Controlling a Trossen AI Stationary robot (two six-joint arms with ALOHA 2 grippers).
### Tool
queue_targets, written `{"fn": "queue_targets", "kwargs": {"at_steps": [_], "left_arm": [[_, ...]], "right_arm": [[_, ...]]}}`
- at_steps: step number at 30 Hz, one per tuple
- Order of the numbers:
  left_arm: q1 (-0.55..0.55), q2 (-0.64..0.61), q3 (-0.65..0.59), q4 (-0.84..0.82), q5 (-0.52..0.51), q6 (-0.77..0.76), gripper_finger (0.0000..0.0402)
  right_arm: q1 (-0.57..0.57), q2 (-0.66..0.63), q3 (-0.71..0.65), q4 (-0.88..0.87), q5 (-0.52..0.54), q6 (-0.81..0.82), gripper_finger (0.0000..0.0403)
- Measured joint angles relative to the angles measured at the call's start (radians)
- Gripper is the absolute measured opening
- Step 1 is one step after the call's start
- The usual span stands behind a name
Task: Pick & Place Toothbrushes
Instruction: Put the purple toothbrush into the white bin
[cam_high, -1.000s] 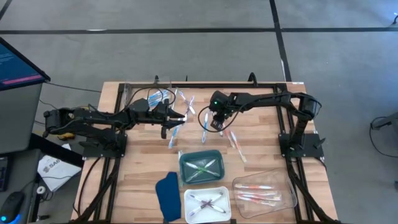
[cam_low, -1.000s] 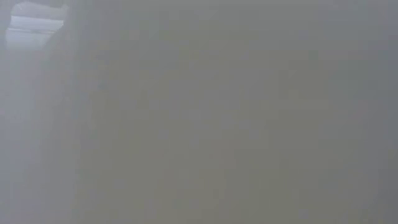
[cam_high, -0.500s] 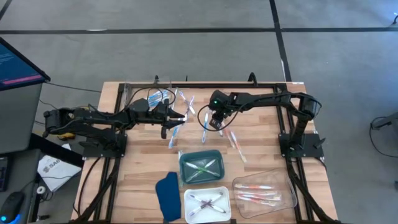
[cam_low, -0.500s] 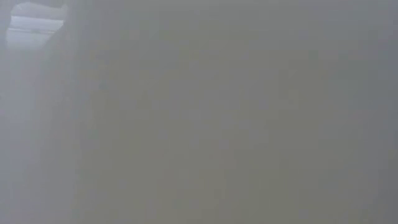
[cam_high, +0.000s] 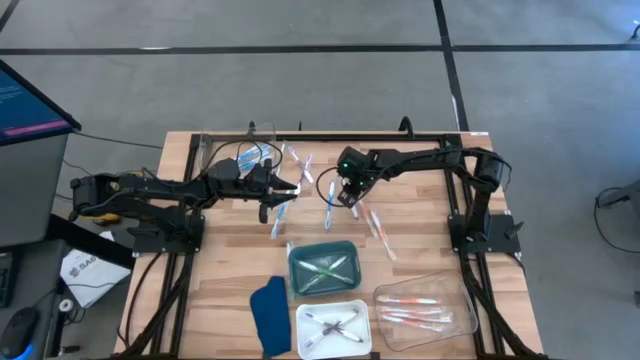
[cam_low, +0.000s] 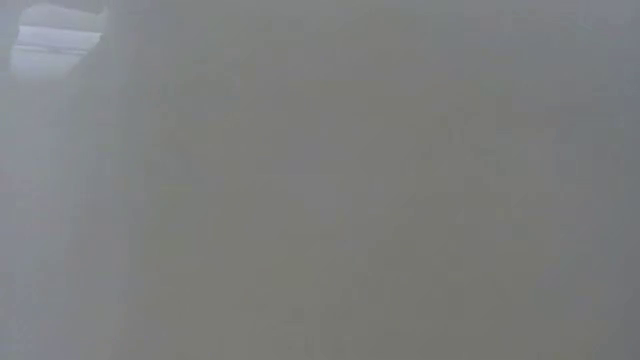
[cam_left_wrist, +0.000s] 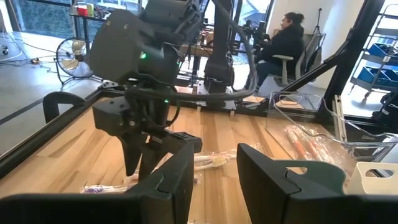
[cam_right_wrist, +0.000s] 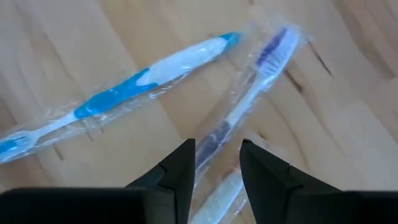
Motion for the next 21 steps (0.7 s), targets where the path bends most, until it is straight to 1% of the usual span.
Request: {"fn": "queue_targets", "kwargs": {"at_steps": [16,21], "left_arm": [[-0.001,0.000,0.000,0.000,-0.003,0.000,0.0115],[-0.001,0.000,0.000,-0.001,-0.003,0.000,0.0115]], "right_arm": [[0.014,0.001,0.000,0.014,-0.005,0.000,0.0120],[0.012,0.001,0.000,0.014,-0.004,0.026,0.0120]]}}
